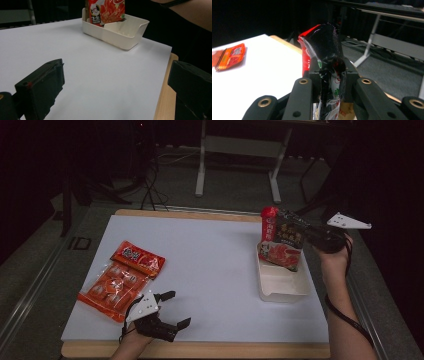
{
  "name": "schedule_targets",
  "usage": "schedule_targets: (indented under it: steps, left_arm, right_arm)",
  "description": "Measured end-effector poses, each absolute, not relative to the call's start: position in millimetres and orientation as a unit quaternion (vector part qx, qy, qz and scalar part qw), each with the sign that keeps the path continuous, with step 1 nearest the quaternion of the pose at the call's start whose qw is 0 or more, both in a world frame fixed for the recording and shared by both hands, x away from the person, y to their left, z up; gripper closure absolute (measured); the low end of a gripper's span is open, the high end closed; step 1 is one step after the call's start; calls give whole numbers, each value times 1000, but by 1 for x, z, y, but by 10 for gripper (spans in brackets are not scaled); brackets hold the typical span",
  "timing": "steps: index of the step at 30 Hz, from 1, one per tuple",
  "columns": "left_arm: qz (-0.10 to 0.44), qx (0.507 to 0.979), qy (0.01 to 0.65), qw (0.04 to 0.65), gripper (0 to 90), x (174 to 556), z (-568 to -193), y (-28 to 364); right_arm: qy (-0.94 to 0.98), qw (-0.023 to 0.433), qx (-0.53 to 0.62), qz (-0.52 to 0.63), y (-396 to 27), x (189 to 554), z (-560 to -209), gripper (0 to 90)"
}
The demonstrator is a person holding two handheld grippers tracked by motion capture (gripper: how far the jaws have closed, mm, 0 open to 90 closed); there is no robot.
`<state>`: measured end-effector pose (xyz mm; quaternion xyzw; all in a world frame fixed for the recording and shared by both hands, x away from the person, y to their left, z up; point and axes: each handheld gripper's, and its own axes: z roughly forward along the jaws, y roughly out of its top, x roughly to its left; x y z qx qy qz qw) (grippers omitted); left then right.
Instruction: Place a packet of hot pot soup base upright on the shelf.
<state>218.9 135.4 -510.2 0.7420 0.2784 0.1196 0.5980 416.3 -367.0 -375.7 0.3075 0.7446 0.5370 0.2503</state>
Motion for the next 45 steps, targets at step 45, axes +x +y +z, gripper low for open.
schedule_targets:
  steps: [45]
  left_arm:
    - [108, 753, 268, 592, 15, 218, -510, 130]
  right_arm:
    - [729, 193, 361, 549, -365, 400, -384, 474]
